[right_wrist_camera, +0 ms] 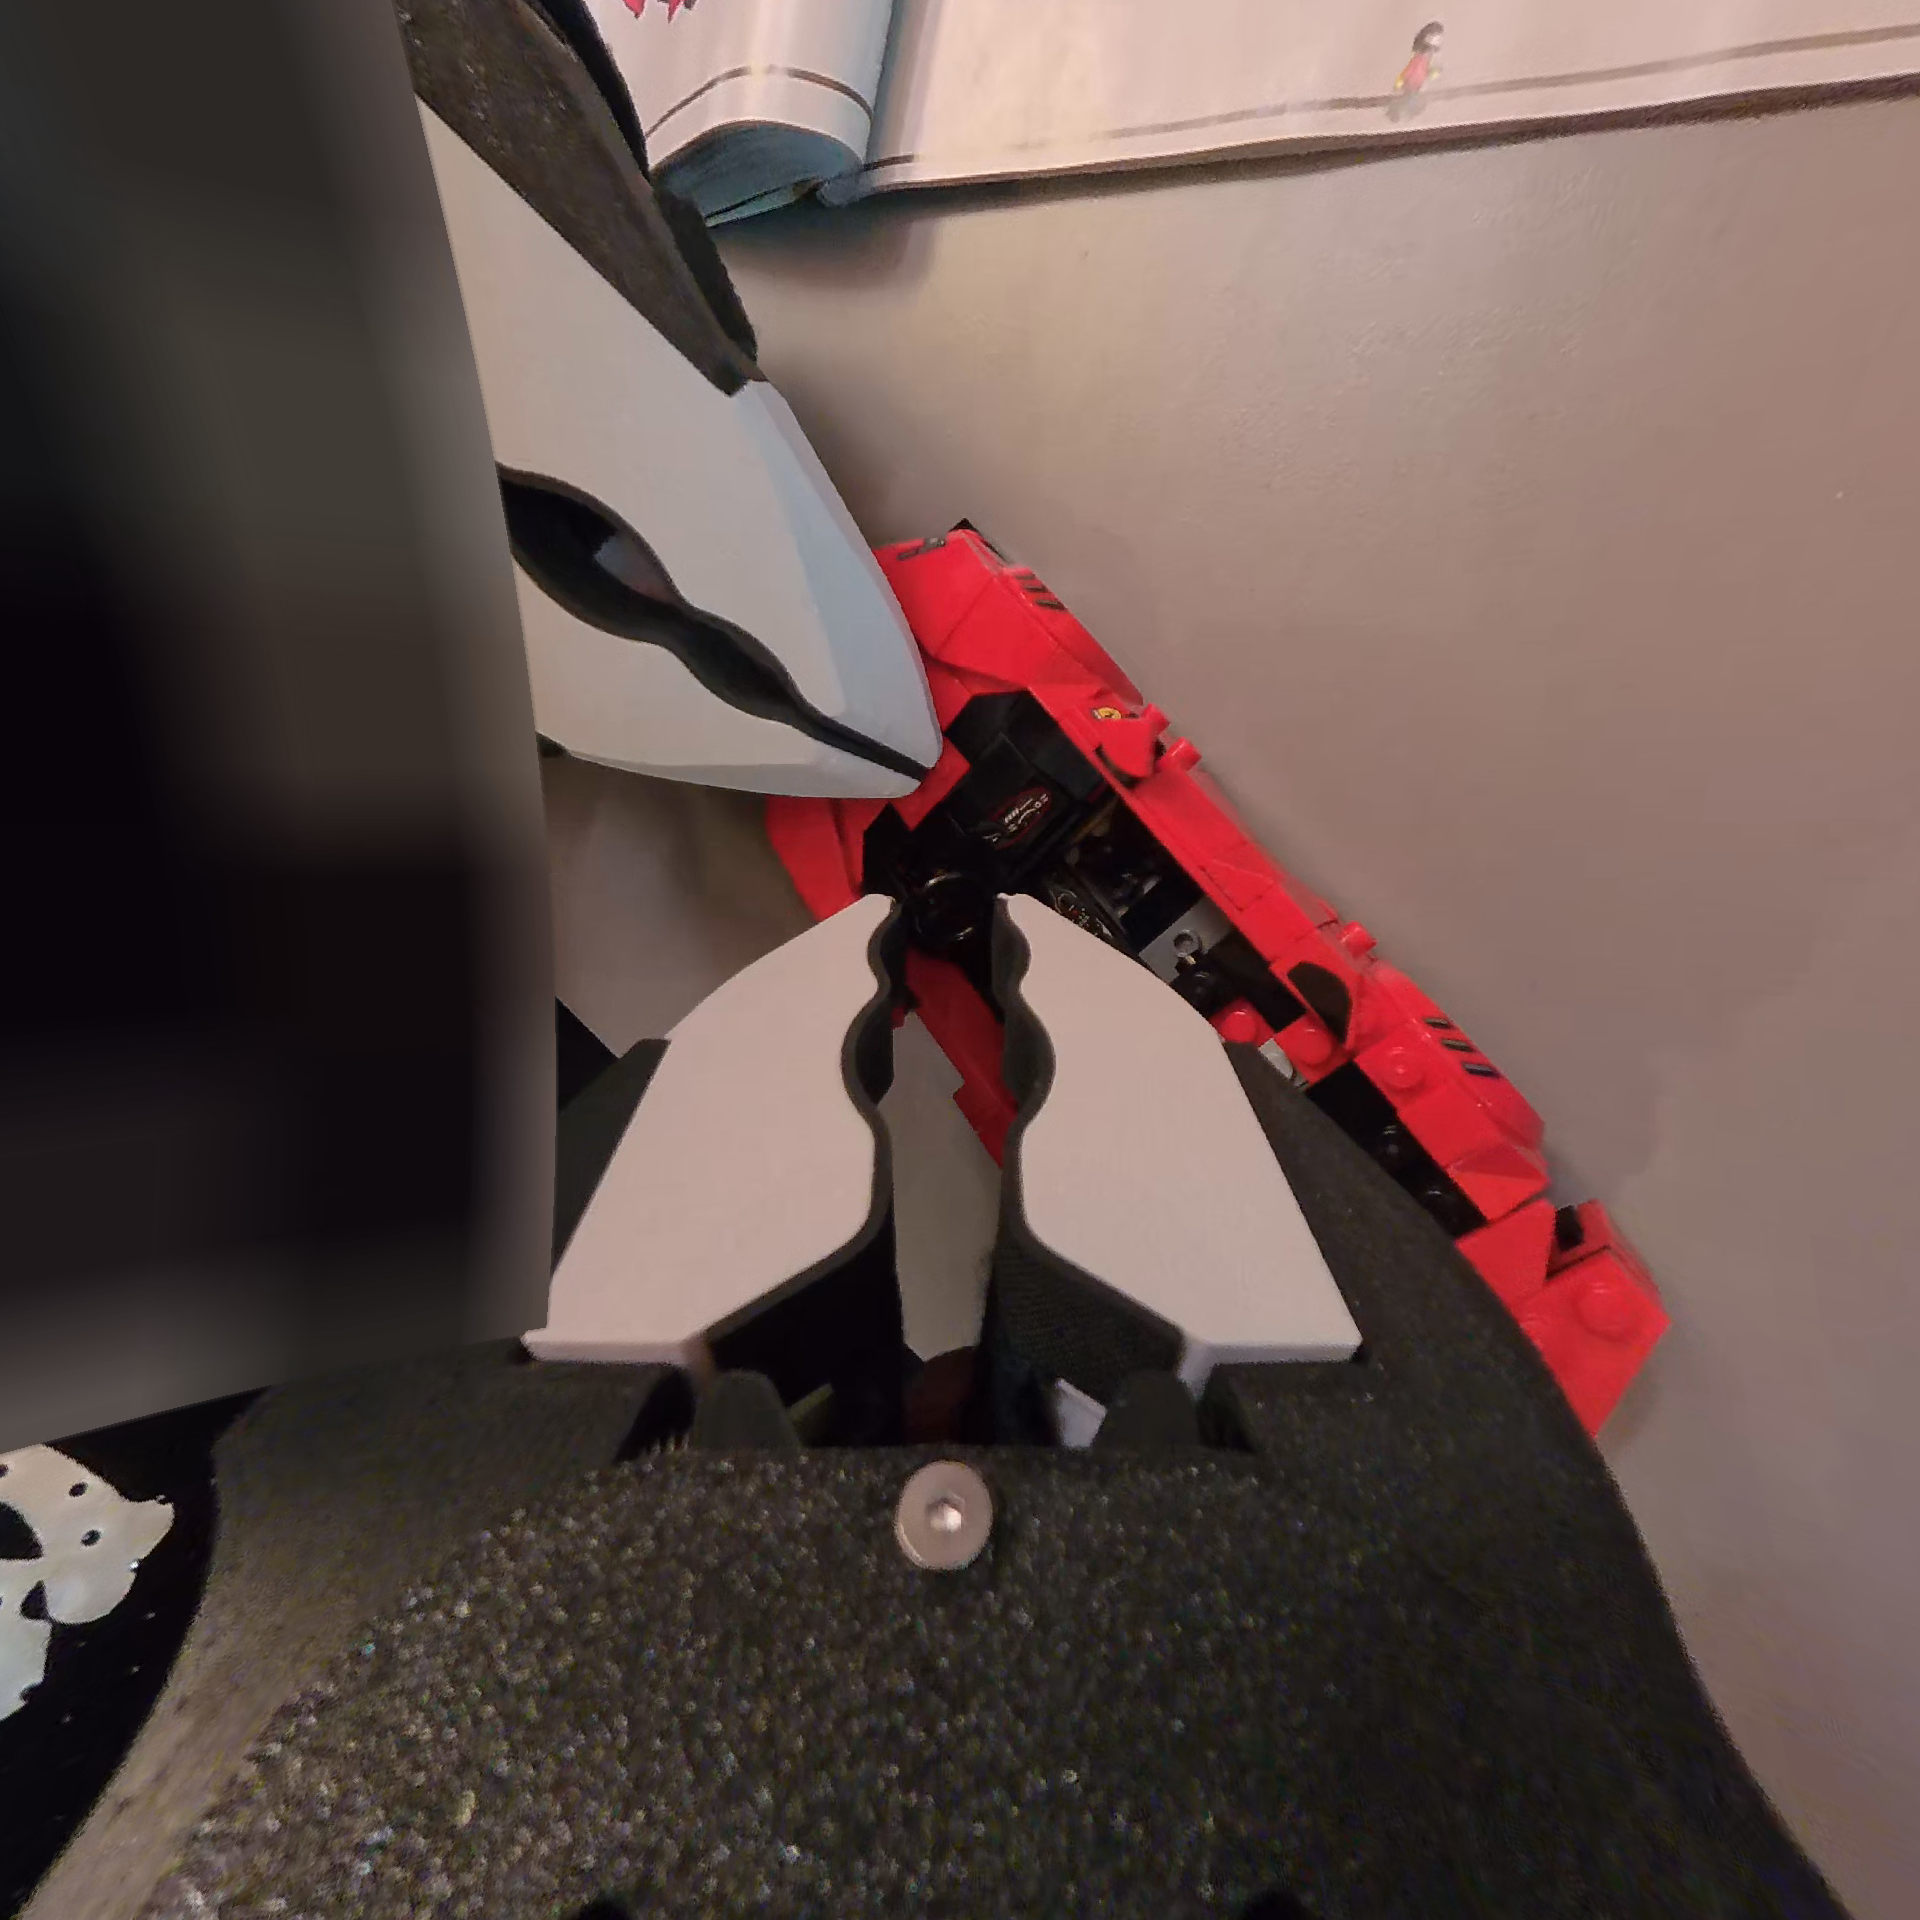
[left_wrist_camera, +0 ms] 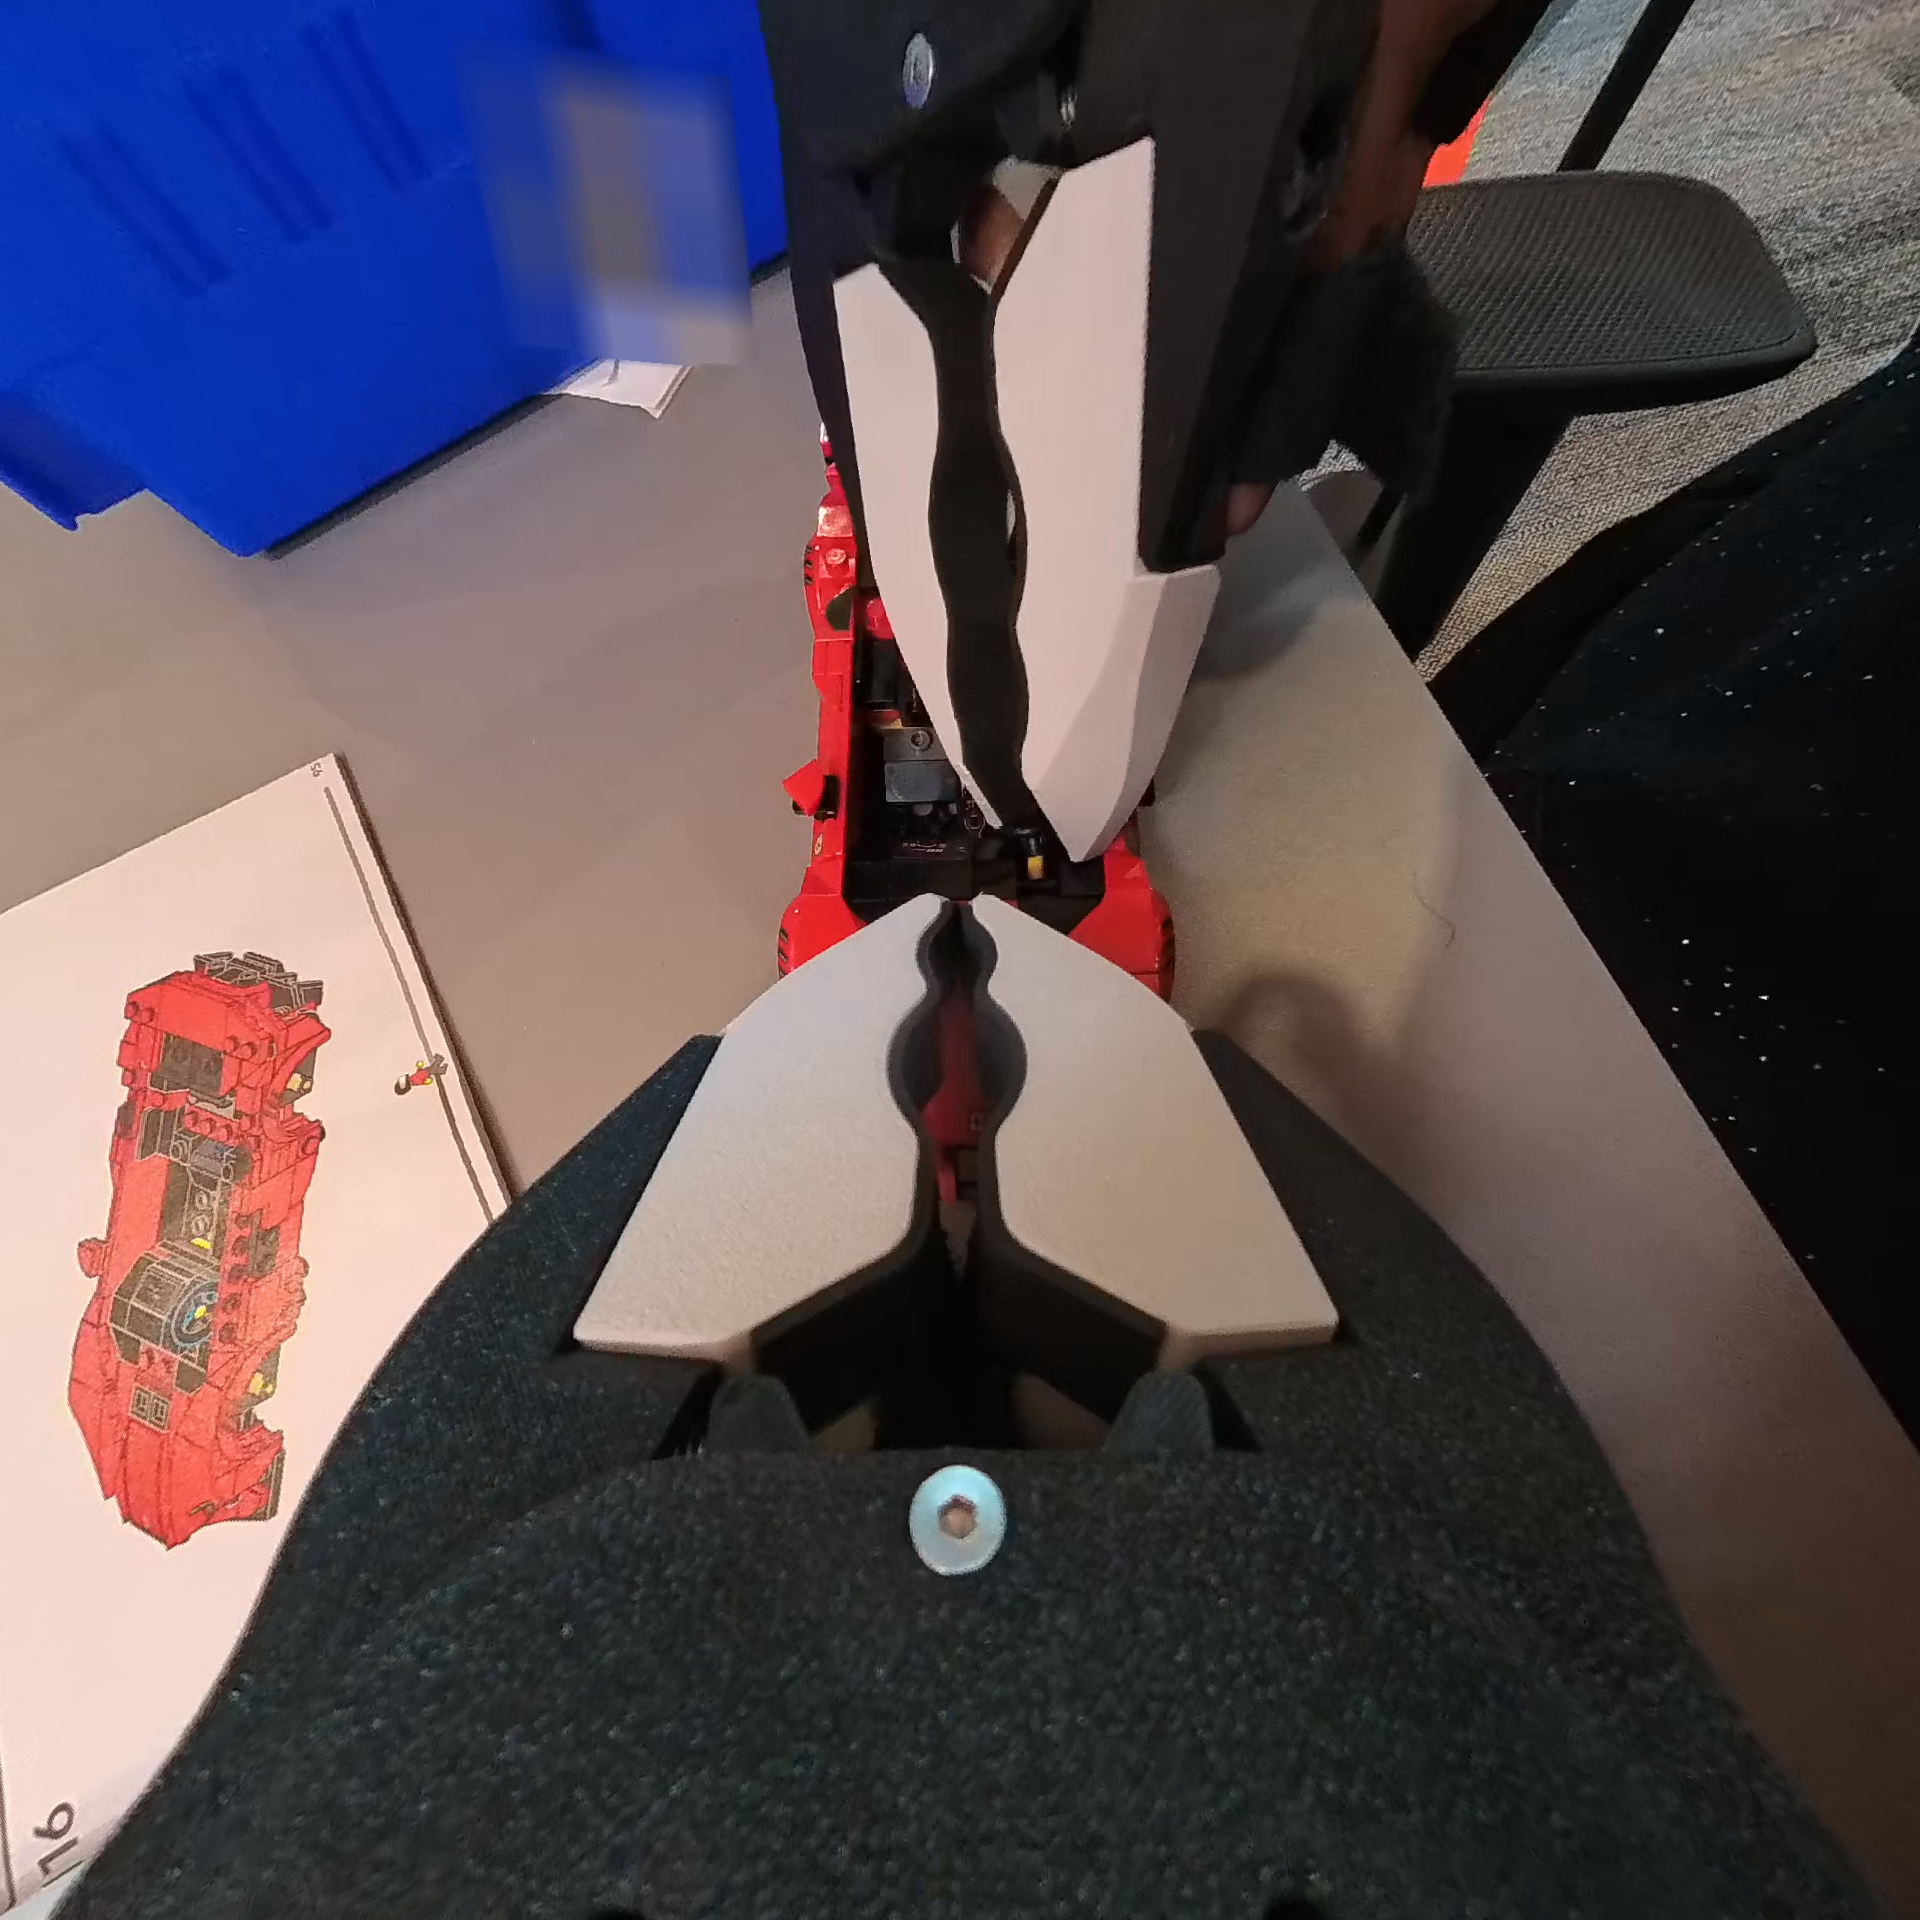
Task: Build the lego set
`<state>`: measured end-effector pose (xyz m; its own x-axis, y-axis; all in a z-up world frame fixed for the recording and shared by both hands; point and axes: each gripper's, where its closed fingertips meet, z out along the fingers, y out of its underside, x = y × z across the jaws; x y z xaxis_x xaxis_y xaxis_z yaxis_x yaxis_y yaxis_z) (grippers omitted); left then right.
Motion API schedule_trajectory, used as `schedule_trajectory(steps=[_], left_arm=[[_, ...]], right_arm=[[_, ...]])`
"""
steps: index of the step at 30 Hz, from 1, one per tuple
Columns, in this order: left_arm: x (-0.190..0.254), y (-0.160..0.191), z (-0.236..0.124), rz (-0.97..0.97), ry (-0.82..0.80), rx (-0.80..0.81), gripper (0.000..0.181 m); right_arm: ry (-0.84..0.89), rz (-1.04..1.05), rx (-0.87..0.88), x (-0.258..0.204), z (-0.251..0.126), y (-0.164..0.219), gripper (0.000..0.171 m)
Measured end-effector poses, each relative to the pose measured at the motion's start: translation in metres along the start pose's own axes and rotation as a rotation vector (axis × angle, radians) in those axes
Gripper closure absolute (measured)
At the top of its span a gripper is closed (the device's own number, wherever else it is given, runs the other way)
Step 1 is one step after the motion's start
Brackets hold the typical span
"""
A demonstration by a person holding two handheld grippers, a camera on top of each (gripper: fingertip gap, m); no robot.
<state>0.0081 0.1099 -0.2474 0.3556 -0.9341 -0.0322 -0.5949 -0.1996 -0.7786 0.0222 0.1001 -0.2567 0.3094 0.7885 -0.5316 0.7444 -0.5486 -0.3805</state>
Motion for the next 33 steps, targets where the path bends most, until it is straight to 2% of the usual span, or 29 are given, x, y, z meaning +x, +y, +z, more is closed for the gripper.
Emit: schedule_trajectory(steps=[10,18,33], left_arm=[[0.0002,-0.0002,-0.0001,-0.003,0.005,0.003,0.181],[0.0002,-0.0003,-0.0002,-0.001,0.005,0.006,0.181],[0.0001,-0.0003,-0.0001,-0.002,0.008,0.010,0.181]], right_arm=[[-0.030,-0.016,0.007,-0.0028,-0.0039,0.0023,0.155],[-0.007,-0.031,0.013,0.0026,-0.0052,0.0018,0.168],[0.069,-0.070,0.049,0.0047,-0.0038,-0.0011,0.165]])
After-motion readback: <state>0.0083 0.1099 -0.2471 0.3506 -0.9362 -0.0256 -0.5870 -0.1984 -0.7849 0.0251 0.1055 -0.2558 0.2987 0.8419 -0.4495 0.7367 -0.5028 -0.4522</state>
